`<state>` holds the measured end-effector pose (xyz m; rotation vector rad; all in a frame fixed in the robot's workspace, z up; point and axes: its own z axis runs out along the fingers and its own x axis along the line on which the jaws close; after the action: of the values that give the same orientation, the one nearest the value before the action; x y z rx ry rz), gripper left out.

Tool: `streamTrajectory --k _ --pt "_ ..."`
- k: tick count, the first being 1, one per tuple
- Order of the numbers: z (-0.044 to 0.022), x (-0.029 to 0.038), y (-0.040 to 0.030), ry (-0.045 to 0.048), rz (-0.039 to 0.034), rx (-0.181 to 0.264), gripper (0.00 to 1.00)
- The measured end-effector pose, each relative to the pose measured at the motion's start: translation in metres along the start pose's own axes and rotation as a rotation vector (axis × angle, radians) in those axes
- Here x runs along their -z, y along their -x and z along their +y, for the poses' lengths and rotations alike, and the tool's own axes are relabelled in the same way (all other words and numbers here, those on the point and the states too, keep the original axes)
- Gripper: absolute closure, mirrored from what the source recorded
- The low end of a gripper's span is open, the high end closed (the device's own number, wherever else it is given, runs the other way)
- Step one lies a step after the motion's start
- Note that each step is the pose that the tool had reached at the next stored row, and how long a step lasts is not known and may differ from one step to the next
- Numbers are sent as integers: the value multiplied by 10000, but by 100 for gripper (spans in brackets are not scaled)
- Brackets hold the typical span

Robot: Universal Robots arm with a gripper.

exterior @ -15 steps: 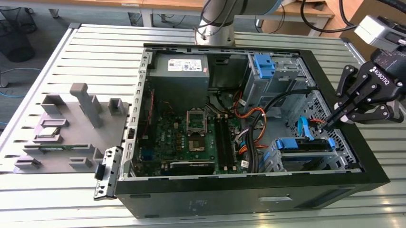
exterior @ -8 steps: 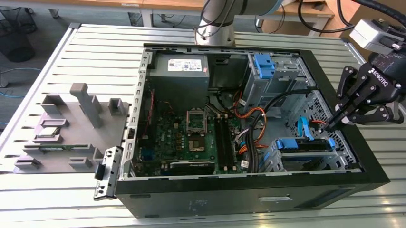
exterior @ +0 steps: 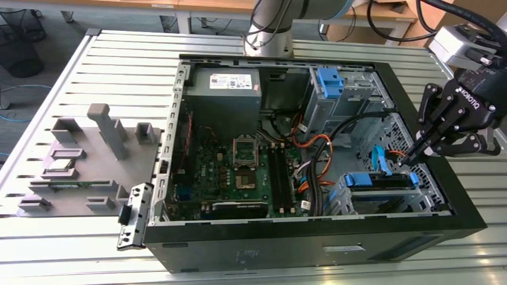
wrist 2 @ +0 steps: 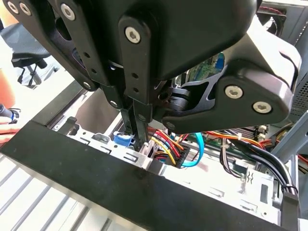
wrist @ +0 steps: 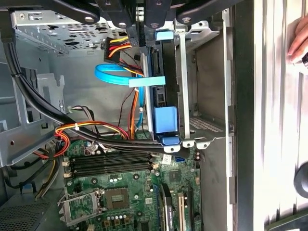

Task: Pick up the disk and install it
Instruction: 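Insert the second disk wire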

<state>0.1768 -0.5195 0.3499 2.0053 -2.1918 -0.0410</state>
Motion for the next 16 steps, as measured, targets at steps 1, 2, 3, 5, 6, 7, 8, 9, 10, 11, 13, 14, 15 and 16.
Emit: streamTrajectory --k 1,2,3,5,6,7,8,9,10,11,13,14,15,16 --pt "15 -2 -2 -33 -1 8 84" --pt "30 -4 -3 -59 -3 13 84" --pt "38 -5 -4 -75 -3 18 84" --pt "40 -6 -5 -80 -3 21 84" --pt "41 -4 -4 -83 -3 20 84" --pt "43 4 -5 -89 -1 18 84" --pt "46 17 -6 -97 -4 17 84" --pt "49 35 -8 -103 -5 17 84" --pt "51 54 -11 -103 -5 18 84" --pt "53 69 -12 -104 -4 18 84" --pt "55 78 -14 -110 -8 23 84" --pt "58 77 -16 -123 -10 25 84" --pt "60 78 -21 -140 -5 36 84" --pt "61 76 -26 -173 -5 61 84"
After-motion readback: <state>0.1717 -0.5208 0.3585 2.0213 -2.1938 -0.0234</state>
